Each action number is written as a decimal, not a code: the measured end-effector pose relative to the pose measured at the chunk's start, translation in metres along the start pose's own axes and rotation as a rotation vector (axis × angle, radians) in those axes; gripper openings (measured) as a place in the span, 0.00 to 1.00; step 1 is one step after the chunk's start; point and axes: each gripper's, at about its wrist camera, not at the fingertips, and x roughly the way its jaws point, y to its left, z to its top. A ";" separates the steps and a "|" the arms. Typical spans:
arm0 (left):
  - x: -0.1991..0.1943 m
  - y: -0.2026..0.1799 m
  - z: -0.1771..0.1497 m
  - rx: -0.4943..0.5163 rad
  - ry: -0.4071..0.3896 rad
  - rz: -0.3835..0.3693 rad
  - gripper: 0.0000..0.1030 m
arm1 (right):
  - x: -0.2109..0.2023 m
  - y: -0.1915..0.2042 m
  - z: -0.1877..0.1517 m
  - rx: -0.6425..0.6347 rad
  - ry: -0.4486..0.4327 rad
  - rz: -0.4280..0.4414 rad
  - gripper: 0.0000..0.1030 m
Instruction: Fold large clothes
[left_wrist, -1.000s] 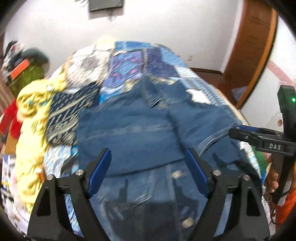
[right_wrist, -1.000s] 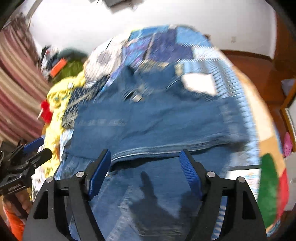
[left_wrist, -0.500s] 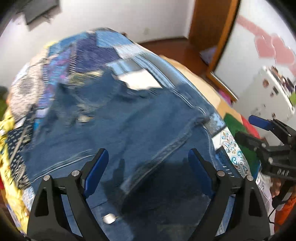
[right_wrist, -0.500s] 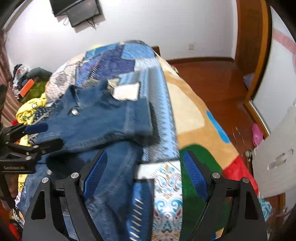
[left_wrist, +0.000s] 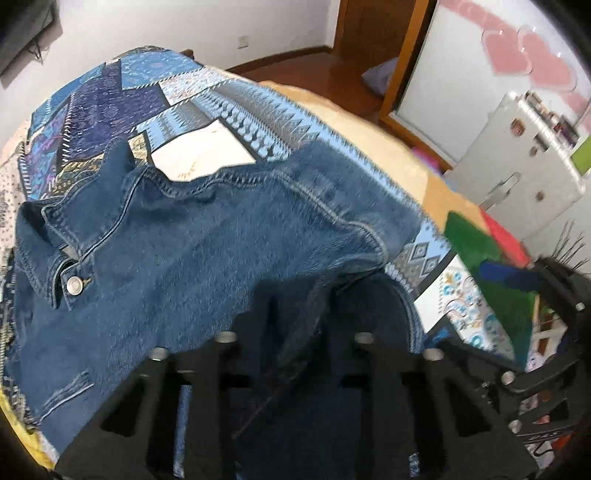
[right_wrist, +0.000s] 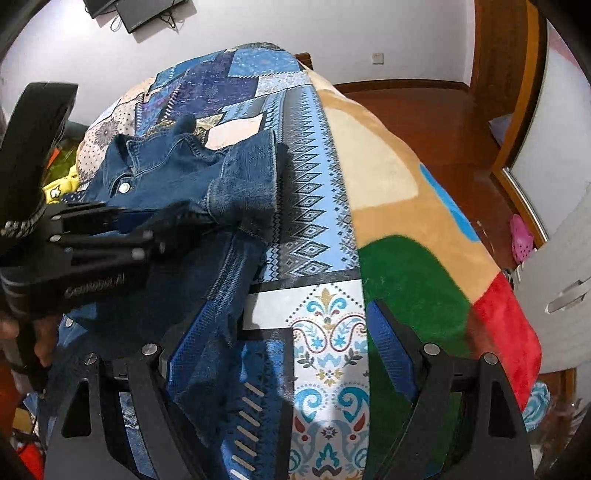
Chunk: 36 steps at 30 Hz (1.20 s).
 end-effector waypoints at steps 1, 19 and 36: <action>-0.003 0.004 0.000 -0.015 -0.010 -0.012 0.09 | 0.000 0.001 0.000 -0.003 0.000 0.004 0.80; -0.194 0.162 -0.064 -0.326 -0.376 0.192 0.04 | 0.008 0.057 0.026 -0.139 -0.008 -0.014 0.79; -0.116 0.256 -0.254 -0.760 -0.162 0.072 0.25 | 0.037 0.077 0.023 -0.193 0.112 -0.075 0.84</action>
